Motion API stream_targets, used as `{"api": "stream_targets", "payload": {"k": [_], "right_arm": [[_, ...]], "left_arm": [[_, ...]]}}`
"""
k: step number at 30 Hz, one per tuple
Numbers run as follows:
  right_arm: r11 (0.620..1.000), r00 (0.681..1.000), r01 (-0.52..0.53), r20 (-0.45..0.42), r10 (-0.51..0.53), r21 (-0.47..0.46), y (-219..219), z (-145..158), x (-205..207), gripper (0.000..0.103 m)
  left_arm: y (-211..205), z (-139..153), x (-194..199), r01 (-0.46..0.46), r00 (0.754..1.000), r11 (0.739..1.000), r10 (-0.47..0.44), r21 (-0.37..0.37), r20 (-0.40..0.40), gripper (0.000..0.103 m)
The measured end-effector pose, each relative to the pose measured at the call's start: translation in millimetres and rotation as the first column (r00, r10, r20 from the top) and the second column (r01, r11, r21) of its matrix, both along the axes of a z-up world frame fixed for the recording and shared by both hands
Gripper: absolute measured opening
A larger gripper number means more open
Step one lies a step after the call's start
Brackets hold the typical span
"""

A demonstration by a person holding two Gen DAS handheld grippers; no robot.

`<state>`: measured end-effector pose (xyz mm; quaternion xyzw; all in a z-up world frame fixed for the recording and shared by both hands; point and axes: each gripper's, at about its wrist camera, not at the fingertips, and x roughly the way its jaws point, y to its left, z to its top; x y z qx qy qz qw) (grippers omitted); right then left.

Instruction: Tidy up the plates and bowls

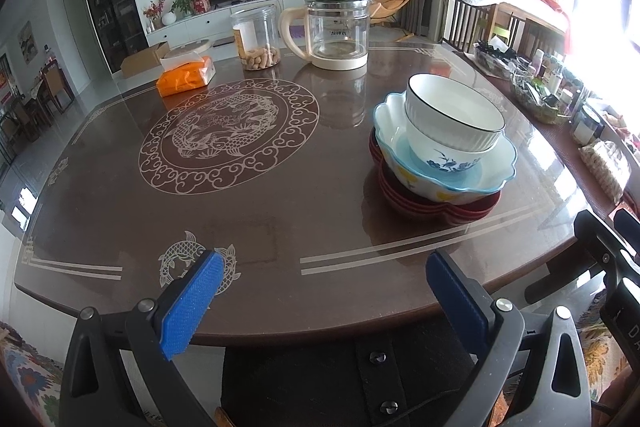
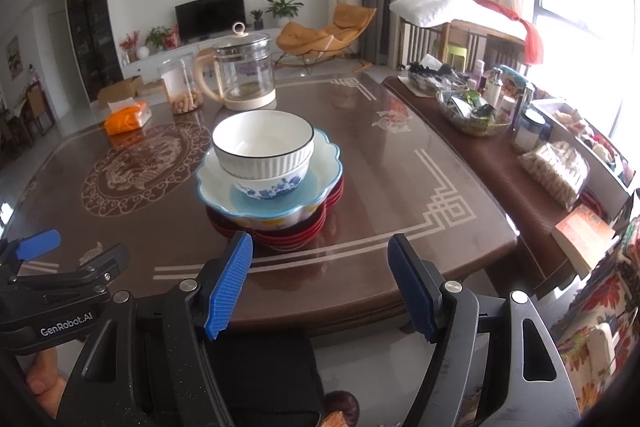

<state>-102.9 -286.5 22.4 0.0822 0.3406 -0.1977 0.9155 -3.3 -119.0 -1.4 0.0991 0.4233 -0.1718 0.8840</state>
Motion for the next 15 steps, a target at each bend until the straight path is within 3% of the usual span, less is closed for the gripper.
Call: {"api": "stream_targets", "payload": {"k": [15], "right_arm": [[1.000,1.000,-0.015,-0.002,0.015,0.007,2.3,-2.6,2.5,0.074]], "left_arm": [[-0.2,-7.8,3.6,0.003,1.000,1.000,-0.003,-0.007,-0.028,0.101]]}}
